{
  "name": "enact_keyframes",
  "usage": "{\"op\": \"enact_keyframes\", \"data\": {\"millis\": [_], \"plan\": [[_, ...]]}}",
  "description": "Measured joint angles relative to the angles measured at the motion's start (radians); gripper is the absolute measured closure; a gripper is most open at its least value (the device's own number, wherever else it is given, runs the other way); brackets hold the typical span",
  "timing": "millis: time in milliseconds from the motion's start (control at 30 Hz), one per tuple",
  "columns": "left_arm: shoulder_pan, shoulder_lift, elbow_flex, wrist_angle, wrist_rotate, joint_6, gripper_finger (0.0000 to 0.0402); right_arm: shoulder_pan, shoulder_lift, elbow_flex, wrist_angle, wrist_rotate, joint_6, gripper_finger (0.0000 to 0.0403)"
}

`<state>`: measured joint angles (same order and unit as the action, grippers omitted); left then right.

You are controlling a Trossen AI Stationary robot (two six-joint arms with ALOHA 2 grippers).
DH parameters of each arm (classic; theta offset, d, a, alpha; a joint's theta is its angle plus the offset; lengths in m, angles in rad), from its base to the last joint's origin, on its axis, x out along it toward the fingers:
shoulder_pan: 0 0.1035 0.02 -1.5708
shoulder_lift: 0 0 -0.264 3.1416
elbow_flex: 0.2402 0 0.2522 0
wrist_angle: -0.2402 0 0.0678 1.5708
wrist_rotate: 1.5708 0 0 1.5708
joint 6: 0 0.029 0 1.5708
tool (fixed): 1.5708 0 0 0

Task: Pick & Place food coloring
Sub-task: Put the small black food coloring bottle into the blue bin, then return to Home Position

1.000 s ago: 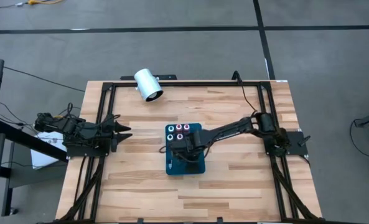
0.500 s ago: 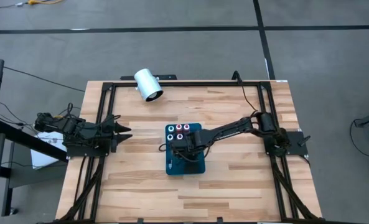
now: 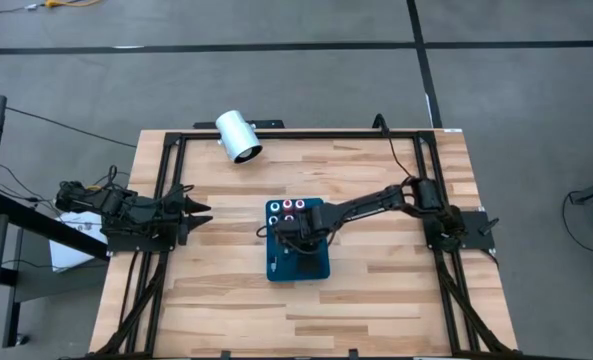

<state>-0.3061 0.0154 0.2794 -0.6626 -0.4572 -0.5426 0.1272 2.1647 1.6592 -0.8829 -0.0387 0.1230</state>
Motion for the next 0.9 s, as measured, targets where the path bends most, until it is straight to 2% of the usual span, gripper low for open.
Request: {"op": "enact_keyframes", "data": {"millis": [333, 633, 767, 900], "plan": [[0.000, 0.000, 0.000, -0.002, 0.000, 0.000, 0.0242, -0.013, 0.001, 0.000, -0.011, -0.014, -0.026, 0.0298], [0.000, 0.000, 0.000, -0.002, 0.000, 0.000, 0.0242, -0.012, 0.001, 0.002, -0.005, -0.015, -0.026, 0.0293], [0.000, 0.000, 0.000, -0.002, 0.000, 0.000, 0.0242, -0.012, 0.002, 0.038, -0.030, -0.015, -0.026, 0.0294], [0.000, 0.000, 0.000, -0.002, 0.000, 0.000, 0.0242, -0.012, 0.003, 0.113, -0.127, -0.015, -0.026, 0.0294]]}}
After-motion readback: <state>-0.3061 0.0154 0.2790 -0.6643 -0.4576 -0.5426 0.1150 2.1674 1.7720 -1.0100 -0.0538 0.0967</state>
